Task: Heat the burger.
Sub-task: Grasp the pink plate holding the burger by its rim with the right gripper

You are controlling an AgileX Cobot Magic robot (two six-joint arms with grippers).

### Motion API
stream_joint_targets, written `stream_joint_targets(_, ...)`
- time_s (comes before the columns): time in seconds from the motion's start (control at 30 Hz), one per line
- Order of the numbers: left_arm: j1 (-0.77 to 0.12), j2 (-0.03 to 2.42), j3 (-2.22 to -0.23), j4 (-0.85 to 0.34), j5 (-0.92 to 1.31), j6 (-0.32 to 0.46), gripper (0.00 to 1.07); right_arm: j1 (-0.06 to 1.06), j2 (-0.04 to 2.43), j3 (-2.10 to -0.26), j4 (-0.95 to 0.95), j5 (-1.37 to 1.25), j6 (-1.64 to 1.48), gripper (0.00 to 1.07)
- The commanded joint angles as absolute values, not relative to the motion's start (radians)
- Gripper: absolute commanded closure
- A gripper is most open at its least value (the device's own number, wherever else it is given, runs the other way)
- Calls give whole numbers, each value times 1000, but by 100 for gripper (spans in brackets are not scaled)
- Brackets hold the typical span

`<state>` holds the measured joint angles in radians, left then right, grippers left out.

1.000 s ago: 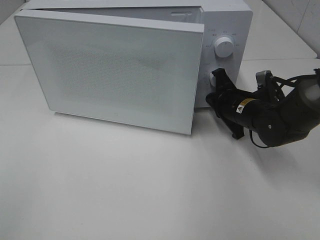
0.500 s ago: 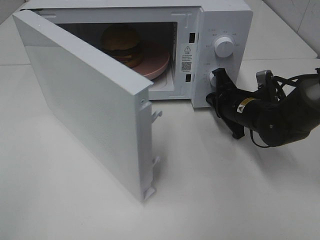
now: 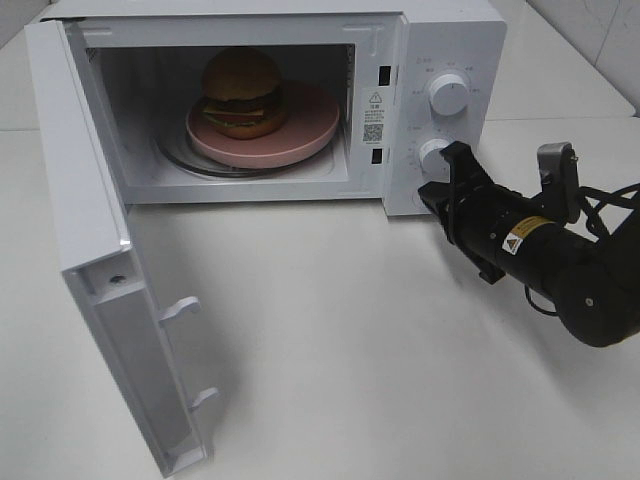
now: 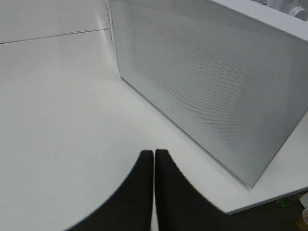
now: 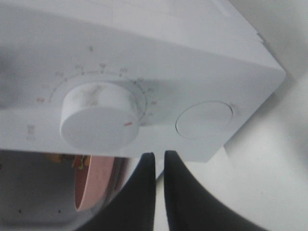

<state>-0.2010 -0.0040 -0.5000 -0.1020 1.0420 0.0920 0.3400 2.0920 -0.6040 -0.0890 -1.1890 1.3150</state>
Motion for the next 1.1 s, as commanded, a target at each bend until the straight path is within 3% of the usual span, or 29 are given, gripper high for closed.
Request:
stream_joint_targets(0.03,-201,-22,-499,-106,1034,88,106,337,2068,-566,-149,-1326,1231,103)
stream_joint_targets(0.27,-201,-22,-499,-106,1034,88,106,336,2053,-521,-188,-1336,1144,101)
stream_joint_targets(0.43,-201,-22,-499,-106,1034,88,106,334,2033,-509,-239,-1370,913,100)
stream_joint_targets(0.5,-201,-22,-499,-106,1034,88,106,334,2025,-509,-270,-1370,661,99)
stream_joint_targets(0.6,-201,-22,-499,-106,1034,88,106,334,2024,-509,-272,-1370,607,99)
stream_joint_targets(0.67,-201,-22,-499,-106,1034,88,106,334,2022,-509,-271,-1370,379,98)
stream_joint_targets(0.87,-201,-22,-499,-106,1034,88,106,334,2022,-509,-270,-1368,236,97)
stream_joint_targets(1.1,-201,-22,-499,-106,1034,88,106,334,1975,-510,-324,-1132,214,95)
